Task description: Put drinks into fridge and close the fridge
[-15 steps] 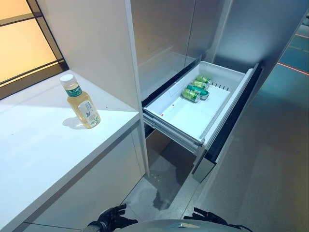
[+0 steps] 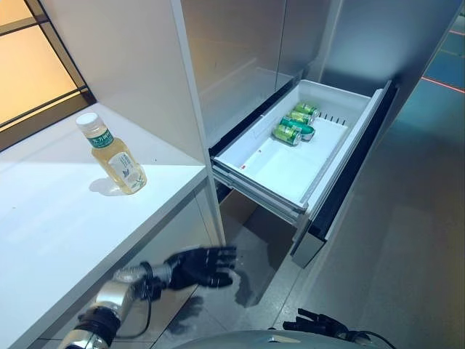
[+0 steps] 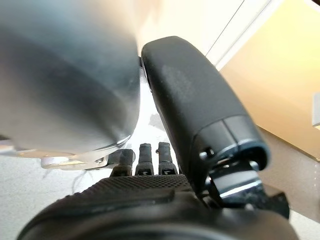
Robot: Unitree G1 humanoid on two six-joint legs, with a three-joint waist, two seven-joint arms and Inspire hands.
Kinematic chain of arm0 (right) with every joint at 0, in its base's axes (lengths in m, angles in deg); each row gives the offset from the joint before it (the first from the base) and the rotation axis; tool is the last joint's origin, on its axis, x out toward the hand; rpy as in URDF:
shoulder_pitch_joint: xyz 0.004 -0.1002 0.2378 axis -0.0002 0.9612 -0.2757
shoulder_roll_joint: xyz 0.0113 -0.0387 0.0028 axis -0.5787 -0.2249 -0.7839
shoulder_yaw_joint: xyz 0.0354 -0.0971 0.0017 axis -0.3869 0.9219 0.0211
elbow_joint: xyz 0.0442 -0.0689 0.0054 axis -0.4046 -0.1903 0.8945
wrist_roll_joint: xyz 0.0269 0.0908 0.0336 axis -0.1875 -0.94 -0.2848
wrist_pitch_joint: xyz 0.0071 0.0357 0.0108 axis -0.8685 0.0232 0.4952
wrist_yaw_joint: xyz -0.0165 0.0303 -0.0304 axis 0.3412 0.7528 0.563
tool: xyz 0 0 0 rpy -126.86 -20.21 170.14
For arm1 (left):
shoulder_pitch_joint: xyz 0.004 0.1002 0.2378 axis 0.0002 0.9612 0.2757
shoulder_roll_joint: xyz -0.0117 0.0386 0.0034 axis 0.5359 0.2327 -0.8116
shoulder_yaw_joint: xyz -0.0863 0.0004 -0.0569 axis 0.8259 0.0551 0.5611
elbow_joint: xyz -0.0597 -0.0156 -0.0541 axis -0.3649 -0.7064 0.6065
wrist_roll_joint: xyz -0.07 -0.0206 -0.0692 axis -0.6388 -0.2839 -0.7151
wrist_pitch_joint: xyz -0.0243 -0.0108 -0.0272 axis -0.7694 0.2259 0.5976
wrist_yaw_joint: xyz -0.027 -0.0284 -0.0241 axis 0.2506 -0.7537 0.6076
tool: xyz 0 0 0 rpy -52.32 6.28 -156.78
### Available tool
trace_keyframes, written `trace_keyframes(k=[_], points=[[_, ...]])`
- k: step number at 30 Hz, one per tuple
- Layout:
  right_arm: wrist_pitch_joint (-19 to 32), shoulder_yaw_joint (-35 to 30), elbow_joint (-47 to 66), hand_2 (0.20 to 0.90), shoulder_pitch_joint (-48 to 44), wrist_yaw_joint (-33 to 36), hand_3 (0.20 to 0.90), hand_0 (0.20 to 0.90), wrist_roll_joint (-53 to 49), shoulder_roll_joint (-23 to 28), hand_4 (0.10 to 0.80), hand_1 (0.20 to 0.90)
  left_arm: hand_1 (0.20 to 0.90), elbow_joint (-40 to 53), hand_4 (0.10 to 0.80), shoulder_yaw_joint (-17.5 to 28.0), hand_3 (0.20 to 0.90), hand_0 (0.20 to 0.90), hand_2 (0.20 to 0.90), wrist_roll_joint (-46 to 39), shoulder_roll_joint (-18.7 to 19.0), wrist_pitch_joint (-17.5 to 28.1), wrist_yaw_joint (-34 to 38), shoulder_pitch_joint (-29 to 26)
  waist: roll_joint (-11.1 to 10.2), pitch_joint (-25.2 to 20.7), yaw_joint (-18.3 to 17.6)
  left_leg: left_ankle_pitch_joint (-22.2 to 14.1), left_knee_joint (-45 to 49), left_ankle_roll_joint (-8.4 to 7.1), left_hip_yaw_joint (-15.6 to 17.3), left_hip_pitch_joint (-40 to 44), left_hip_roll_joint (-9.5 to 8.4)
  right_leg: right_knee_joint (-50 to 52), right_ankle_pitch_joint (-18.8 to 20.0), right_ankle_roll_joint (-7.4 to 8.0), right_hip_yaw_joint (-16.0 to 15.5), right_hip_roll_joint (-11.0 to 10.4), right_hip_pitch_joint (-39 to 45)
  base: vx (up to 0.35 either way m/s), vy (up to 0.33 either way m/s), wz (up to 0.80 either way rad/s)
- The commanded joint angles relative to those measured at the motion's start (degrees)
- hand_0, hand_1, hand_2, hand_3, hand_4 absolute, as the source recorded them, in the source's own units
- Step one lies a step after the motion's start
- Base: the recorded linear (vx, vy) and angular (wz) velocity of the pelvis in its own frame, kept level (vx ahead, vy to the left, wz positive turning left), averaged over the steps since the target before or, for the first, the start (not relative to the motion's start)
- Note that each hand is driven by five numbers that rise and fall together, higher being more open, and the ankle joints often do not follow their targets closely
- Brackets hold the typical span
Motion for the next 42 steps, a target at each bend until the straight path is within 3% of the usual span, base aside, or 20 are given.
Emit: trace_keyframes(k=[1,5,6,8,10,11,13,19,25,31,37,42], points=[[3.6,0.3,-1.0,0.900,-0.8,-0.8,0.900,0.900,1.1,-0.1,0.800,0.900,0.900,9.9,0.800,5.7,0.900,0.900,0.900,-20.1,-1.9,6.2,2.7,-6.4,0.7,-1.4,-0.6,-3.3,0.8,1.78,-1.0,-2.5,-2.08,5.6,-5.1,3.33,-3.2,-0.4,-0.9,0.033,-0.007,0.00],[4.4,0.9,-1.1,0.900,0.7,0.2,0.900,0.900,0.6,-1.4,0.800,0.900,0.900,16.1,0.800,10.7,0.900,0.900,0.900,-25.0,-2.3,22.0,13.5,-7.4,0.3,-2.1,-0.3,-3.7,0.7,1.98,-2.1,-1.8,-2.35,5.3,-5.6,3.05,-3.3,-0.4,0.1,0.051,-0.011,0.01],[4.5,1.0,-1.1,0.900,1.0,0.4,0.900,0.900,0.6,-1.7,0.800,0.900,0.900,16.7,0.800,11.5,0.900,0.900,0.900,-24.8,-2.3,24.0,15.3,-7.6,0.2,-2.2,-0.3,-3.8,0.7,2.01,-2.2,-1.7,-2.36,5.2,-5.7,3.00,-3.3,-0.4,0.2,0.058,-0.013,0.01],[4.7,1.5,-0.8,0.900,1.9,0.8,0.900,0.900,0.6,-2.5,0.800,0.900,0.900,17.9,0.800,13.9,0.900,0.900,0.900,-19.4,-1.8,37.2,22.5,-8.3,-0.2,-2.9,-0.3,-4.0,0.6,2.02,-2.5,-1.4,-2.44,5.1,-6.0,2.83,-3.3,-0.2,0.7,0.058,-0.016,0.00],[4.8,2.0,-0.8,0.900,2.3,1.3,0.900,0.900,0.3,-3.0,0.800,0.900,0.900,18.8,0.800,15.1,0.900,0.900,0.900,-16.3,-1.4,41.8,27.3,-9.2,-0.4,-3.3,-0.4,-4.1,0.6,2.02,-2.6,-1.1,-2.43,5.0,-6.2,2.72,-3.3,-0.1,0.9,0.042,-0.017,0.00],[4.9,2.2,-0.8,0.900,2.6,1.3,0.900,0.900,0.3,-3.2,0.800,0.900,0.900,18.9,0.800,15.8,0.900,0.900,0.900,-11.4,-1.1,46.6,31.6,-9.7,-0.6,-3.6,-0.5,-4.2,0.5,2.04,-2.6,-1.0,-2.42,5.0,-6.3,2.64,-3.2,0.0,1.0,0.034,-0.015,0.00],[5.0,2.6,-1.0,0.900,2.9,1.4,0.900,0.900,0.5,-3.5,0.800,0.900,0.900,19.4,0.800,16.2,0.900,0.900,0.900,-5.6,-0.6,49.8,38.6,-10.8,-0.7,-3.8,-0.8,-4.2,0.5,1.95,-2.6,-0.9,-2.35,5.1,-6.4,2.57,-3.2,0.1,1.0,0.017,-0.005,0.00],[5.0,3.4,-0.9,0.900,3.4,1.8,0.900,0.900,0.5,-4.1,0.800,0.900,0.900,18.2,0.800,16.2,0.900,0.900,0.900,9.7,0.6,51.4,57.6,-13.6,-1.0,-4.3,-1.6,-4.1,0.5,1.77,-2.0,-0.8,-2.15,5.4,-6.6,2.47,-2.9,0.3,0.9,0.010,-0.002,0.02],[4.4,3.5,-0.3,0.900,3.4,2.0,0.900,0.900,0.8,-4.2,0.800,0.900,0.900,15.5,0.800,15.0,0.900,0.900,0.900,18.6,1.6,47.1,67.1,-15.3,-1.1,-4.0,-2.3,-4.0,0.6,1.64,-1.3,-0.6,-1.96,5.8,-6.7,2.31,-2.4,0.4,0.8,0.005,0.006,-0.03],[4.3,3.3,-0.7,0.900,3.1,1.7,0.900,0.900,1.0,-3.8,0.800,0.900,0.900,12.0,0.800,14.4,0.900,0.900,0.900,19.6,2.9,45.6,68.4,-16.0,-1.2,-3.9,-2.5,-4.1,0.7,1.52,-0.8,-0.4,-1.89,5.9,-6.8,2.35,-2.1,0.5,1.1,0.000,0.000,0.00],[4.1,2.9,-0.9,0.900,2.9,1.6,0.900,0.900,1.5,-3.6,0.800,0.900,0.900,12.1,0.800,13.7,0.900,0.900,0.900,16.3,3.7,50.7,60.0,-16.7,-1.3,-4.0,-2.5,-4.0,0.8,1.43,-0.7,-0.4,-1.86,6.1,-6.9,2.44,-1.9,0.5,1.0,0.000,0.000,0.00],[4.1,2.8,-1.1,0.900,2.5,1.2,0.900,0.900,1.7,-3.3,0.800,0.900,0.900,15.6,0.800,13.2,0.900,0.900,0.900,19.0,4.6,53.7,60.2,-17.4,-1.2,-3.9,-2.3,-4.1,0.7,1.44,-0.9,-0.4,-1.87,6.1,-7.0,2.38,-1.8,0.6,1.1,0.000,0.000,0.00]])
